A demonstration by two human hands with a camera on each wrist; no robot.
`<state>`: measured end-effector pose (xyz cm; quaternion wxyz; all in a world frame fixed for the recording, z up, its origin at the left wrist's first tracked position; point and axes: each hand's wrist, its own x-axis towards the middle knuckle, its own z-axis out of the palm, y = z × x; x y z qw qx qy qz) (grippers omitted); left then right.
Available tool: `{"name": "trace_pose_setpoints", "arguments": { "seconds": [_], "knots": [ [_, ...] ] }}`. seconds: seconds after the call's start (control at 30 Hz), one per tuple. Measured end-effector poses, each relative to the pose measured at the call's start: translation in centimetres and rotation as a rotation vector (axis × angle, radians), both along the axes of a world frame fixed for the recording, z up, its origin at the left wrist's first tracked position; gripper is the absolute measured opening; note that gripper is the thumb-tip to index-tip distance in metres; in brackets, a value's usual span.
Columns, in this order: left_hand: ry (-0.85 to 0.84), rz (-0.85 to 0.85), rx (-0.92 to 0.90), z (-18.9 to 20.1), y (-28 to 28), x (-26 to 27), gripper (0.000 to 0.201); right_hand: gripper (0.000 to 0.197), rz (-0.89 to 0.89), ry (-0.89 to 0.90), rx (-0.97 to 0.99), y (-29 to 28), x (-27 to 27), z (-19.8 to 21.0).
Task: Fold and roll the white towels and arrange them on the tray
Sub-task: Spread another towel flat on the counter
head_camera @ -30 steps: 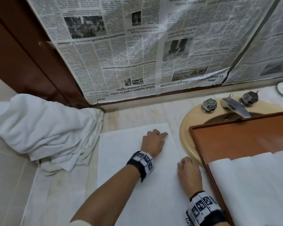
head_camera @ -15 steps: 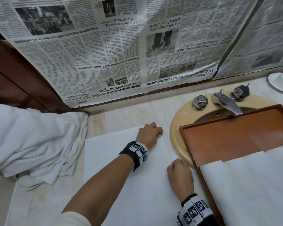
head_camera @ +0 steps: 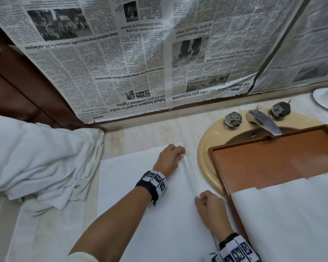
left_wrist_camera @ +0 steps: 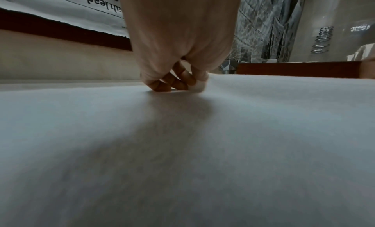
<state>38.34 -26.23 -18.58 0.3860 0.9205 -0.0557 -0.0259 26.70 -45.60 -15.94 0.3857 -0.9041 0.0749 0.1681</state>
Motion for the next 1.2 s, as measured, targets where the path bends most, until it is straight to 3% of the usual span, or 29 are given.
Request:
{"name": "trace_pose_setpoints", "arguments": {
  "seconds": [0.23, 0.4, 0.73, 0.87, 1.0, 1.1, 1.2],
  "knots": [
    [-0.009, 0.089, -0.051, 1.6, -2.0, 3.3, 0.016, 0.018, -0.045, -0.145, 0.063, -1.0, 0.5, 1.4],
    [-0.105, 0.208, -0.205, 3.3, -1.5, 1.0, 0.015, 0.018, 0.032, -0.250, 0.097, -0.7, -0.7, 4.3],
    [-0.258, 0.374, -0.231, 6.3, 12.6, -8.0, 0.008, 0.017, 0.348, -0.236, 0.211, 10.2, -4.8, 8.7],
    [-0.120, 0.454, -0.182, 4.2, 18.0, -10.4, 0.007, 0.010, 0.452, -0.174, 0.124, 16.4, -6.2, 7.4],
    [0.054, 0.548, -0.185, 1.9, 19.8, -12.5, 0.011, 0.011, 0.521, -0.086, -0.005, 20.2, -7.6, 4.8],
    [0.094, 0.642, -0.277, 2.0, 19.7, -13.1, 0.005, 0.010, 0.542, -0.057, -0.040, 21.3, -8.3, 3.4],
    [0.087, 0.631, -0.287, 2.0, 19.8, -13.4, 0.021, 0.013, 0.539, -0.046, -0.062, 21.7, -8.6, 2.5]
  ]
}}
